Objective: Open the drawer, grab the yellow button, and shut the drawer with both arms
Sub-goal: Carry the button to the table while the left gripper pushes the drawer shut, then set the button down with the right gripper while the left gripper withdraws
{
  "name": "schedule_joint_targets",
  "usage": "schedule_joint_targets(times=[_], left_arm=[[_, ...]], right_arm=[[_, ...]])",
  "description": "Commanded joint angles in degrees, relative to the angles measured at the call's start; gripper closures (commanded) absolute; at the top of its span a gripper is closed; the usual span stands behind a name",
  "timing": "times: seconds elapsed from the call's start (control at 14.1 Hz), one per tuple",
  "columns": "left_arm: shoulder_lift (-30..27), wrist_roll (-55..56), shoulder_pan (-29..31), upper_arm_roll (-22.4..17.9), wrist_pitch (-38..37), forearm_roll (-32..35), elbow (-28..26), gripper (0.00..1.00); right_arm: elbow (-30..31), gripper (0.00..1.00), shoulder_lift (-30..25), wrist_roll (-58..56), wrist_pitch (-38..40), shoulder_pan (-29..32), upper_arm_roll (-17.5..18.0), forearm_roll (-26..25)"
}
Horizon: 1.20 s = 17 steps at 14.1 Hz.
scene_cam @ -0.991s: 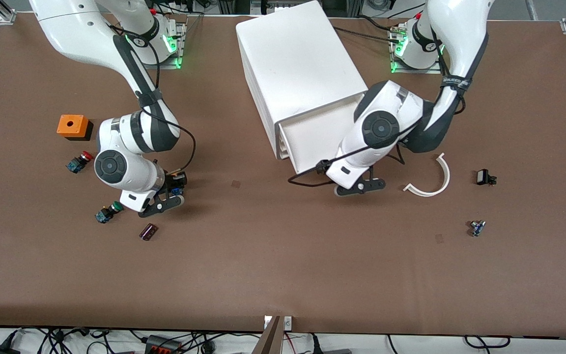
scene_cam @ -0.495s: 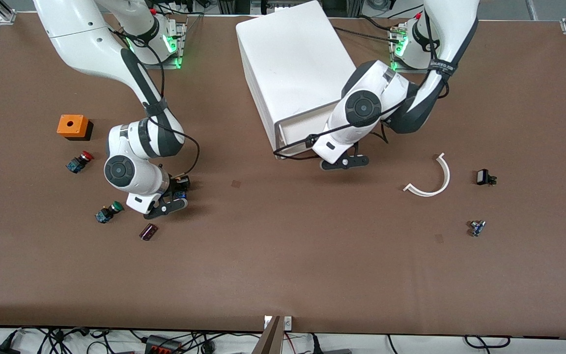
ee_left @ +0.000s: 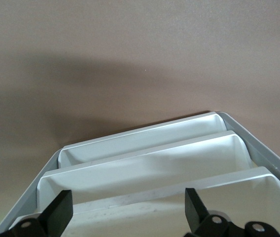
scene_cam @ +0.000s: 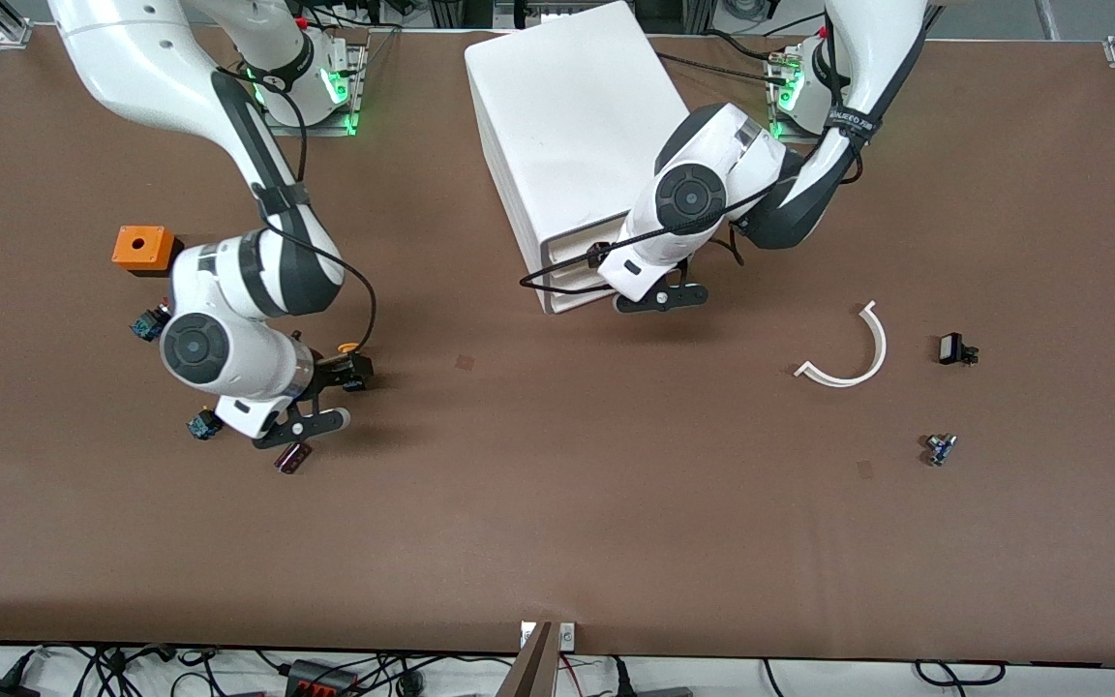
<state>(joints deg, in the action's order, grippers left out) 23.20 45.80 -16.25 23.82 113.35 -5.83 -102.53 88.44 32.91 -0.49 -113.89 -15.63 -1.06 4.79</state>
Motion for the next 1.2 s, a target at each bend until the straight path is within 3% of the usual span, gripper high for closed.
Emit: schedule_joint_targets(times=[0.0, 0.35, 0.5, 0.85, 0.99, 1.13], left_arm=[[-2.46, 0.17, 1.22, 1.40, -2.42, -1.38, -1.62, 0.00], [-3.25, -0.71, 1.40, 1.23, -4.37, -1.21, -0.75, 0.00], [-2.99, -0.89, 2.63, 0.70, -4.46, -0.07, 2.14, 0.00], [-2.90, -3.33, 10.61, 0.52, -5.24, 13.19, 8.47, 0.00], [-3.08, -12.44, 14.39, 0.44, -9.88, 14.52, 11.81, 0.00], [-3.43, -19.31, 18.60, 0.52, -17.51, 14.61, 16.55, 0.00]], right_arm=[[-6.51, 0.00, -1.70, 4.09, 7.95, 0.60, -0.51, 0.13], [-8.81, 0.00, -8.73, 4.63, 13.51, 0.68, -3.94, 0.04], [-8.90, 0.00, -10.85, 4.27, 14.04, 0.77, -6.48, 0.13], [-12.67, 0.00, -12.35, 4.10, 17.11, 0.77, -10.27, 0.48], [-14.25, 0.00, -12.35, 3.92, 20.01, 1.56, -11.94, 0.57], [-15.93, 0.00, -12.52, 3.92, 20.98, 4.18, -10.90, 0.57]])
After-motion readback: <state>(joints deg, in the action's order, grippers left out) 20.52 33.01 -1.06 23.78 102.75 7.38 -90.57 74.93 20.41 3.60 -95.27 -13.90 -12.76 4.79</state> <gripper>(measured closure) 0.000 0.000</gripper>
